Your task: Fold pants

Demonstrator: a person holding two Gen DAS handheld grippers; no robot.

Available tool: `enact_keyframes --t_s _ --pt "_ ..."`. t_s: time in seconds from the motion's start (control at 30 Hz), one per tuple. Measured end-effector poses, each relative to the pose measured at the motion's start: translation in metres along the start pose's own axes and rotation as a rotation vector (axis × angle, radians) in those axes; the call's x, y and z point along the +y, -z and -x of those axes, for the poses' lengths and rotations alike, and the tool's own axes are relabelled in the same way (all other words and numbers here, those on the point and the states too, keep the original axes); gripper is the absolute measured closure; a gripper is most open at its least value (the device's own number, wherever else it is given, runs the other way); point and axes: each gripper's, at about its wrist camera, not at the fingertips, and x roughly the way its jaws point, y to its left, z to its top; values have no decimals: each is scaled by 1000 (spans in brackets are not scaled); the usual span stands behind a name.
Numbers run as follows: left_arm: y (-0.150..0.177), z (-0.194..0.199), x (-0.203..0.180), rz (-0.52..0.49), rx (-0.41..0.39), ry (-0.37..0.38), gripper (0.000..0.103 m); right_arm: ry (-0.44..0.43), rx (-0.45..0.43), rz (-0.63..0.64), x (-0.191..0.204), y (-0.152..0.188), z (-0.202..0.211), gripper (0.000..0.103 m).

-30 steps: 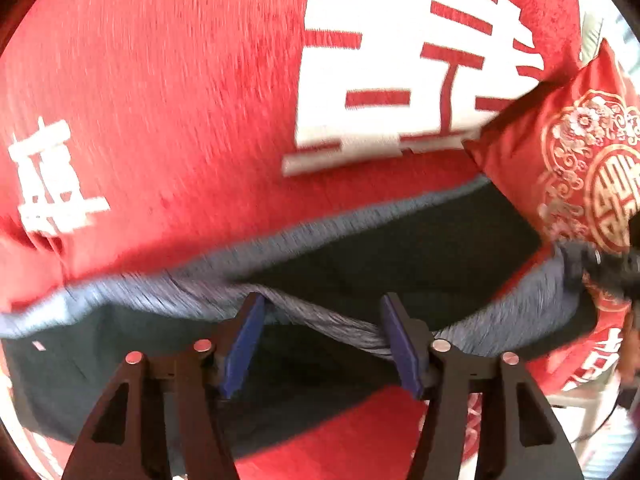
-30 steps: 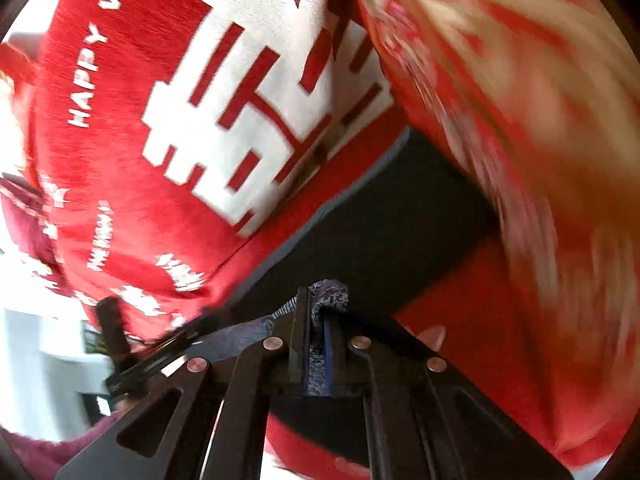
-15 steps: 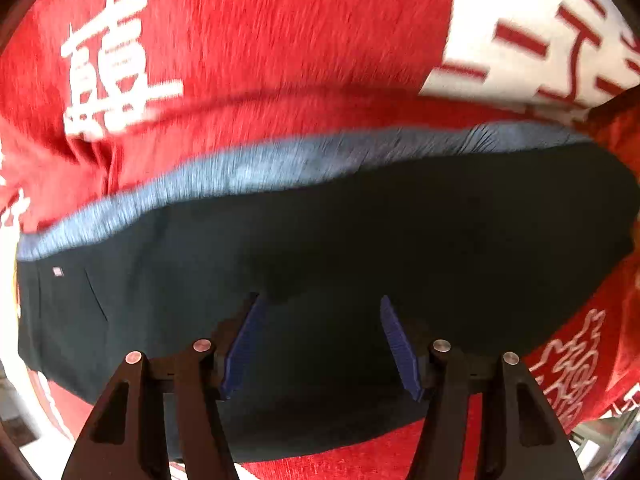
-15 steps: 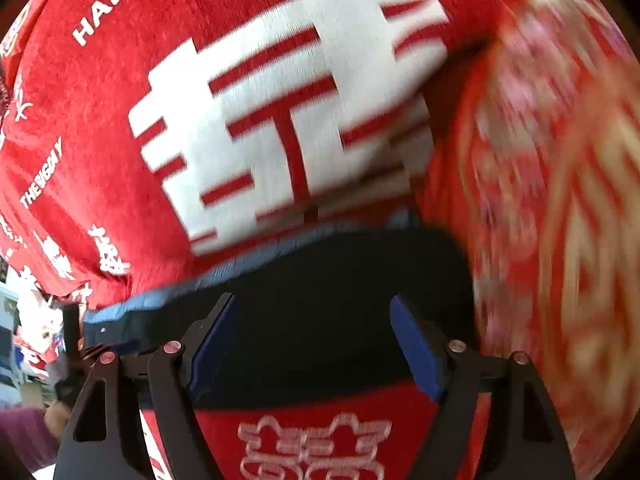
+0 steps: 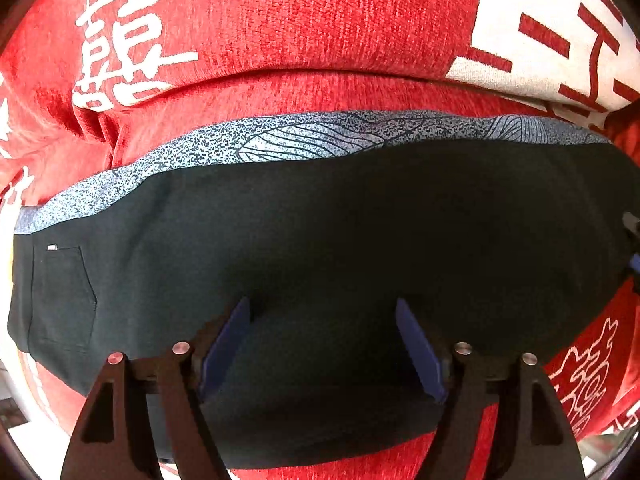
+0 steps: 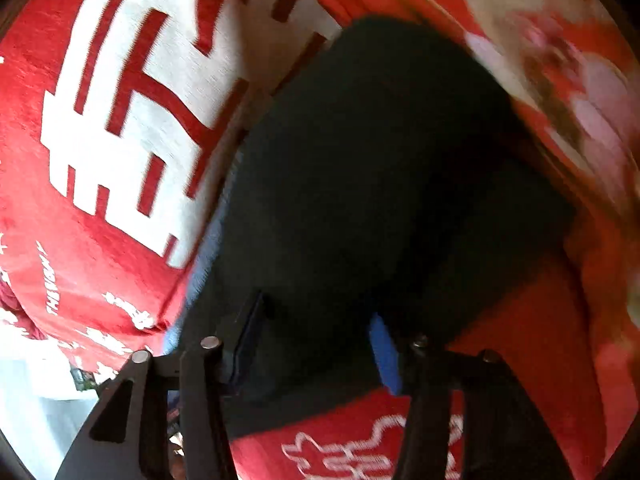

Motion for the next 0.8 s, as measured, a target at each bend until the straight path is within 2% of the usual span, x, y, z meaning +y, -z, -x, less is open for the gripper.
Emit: enact_keyframes --t_s 0.03,0.1,0.23,0.27,0.37,0.4,0.43,0.5,0.57,0.67,0.7,0.77,0.8 --pt "0 1 0 -1 4 2 26 3 17 7 3 -2 -2 92" --pt "1 6 -1 -13 31 17 26 3 9 59 16 0 9 94" --pt "14 22 -1 -82 27 35 26 15 8 191 32 23 40 94" --pt "17 22 -1 -97 31 29 26 41 27 195 29 25 36 94" --pt "19 18 -5 -109 43 6 26 141 115 187 5 26 9 83" --pt "17 19 -8 -106 36 5 26 113 110 172 -1 26 10 83" --pt "12 22 -11 -98 11 18 26 104 100 160 -2 26 16 76" --pt "4 25 -20 -97 -23 28 26 165 72 175 5 30 30 63" --pt "-7 22 -31 -99 -37 27 26 205 27 231 18 39 48 63" --pt "-13 6 -44 -98 -11 15 26 230 -75 380 51 42 76 63" --pt "-11 3 -44 -98 -8 10 26 230 -100 416 63 37 80 63" --pt "-3 0 -42 -73 -57 -7 14 223 -123 455 81 15 80 63" --pt "1 -1 -39 -54 -59 9 14 235 -123 457 87 2 74 63"
